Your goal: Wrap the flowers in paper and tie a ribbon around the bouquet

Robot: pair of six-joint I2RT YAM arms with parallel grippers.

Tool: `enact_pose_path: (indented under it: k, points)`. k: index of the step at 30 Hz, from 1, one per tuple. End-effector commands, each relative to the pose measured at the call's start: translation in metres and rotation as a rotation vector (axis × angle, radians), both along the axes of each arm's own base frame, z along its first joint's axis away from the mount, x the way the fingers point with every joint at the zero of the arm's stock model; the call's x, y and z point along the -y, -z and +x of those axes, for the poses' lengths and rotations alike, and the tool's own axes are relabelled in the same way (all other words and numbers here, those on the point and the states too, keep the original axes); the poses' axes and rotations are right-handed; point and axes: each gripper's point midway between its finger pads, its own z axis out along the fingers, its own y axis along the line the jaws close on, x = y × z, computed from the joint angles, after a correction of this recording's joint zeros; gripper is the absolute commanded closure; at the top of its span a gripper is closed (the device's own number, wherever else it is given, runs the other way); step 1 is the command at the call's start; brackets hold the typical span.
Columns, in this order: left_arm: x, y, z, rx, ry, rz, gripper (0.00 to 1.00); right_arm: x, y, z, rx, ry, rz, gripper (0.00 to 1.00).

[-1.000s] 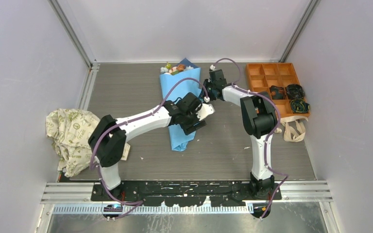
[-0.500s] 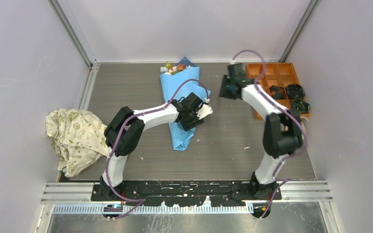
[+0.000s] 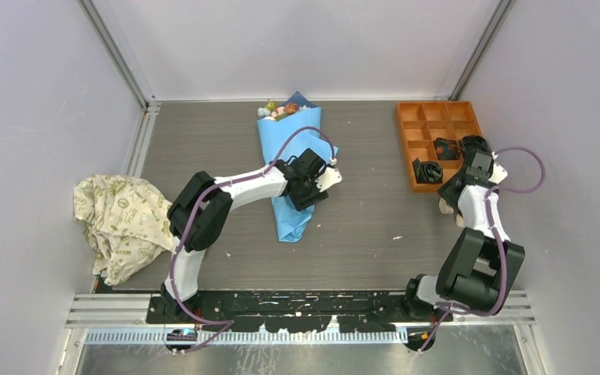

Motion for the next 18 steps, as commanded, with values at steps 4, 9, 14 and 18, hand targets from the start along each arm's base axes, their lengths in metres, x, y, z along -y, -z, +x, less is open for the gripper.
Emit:
enact_pose_path:
  k: [4,9,14,18]
  points:
    - [-0.003,0.038,-0.038,-0.158,0.040,0.020,0.41,0.010,0.034,0.008,-0.043,0.058,0.076,0.33]
    - [0.001,0.038,-0.044,-0.184,0.047,0.001,0.41,0.008,0.059,0.017,-0.093,0.026,0.118,0.33]
    - [0.000,0.039,-0.043,-0.185,0.042,0.008,0.41,0.007,0.071,0.020,-0.114,0.016,0.137,0.71]
    - [-0.001,0.041,-0.043,-0.186,0.043,0.012,0.41,0.009,0.053,0.018,-0.079,0.012,0.100,0.99]
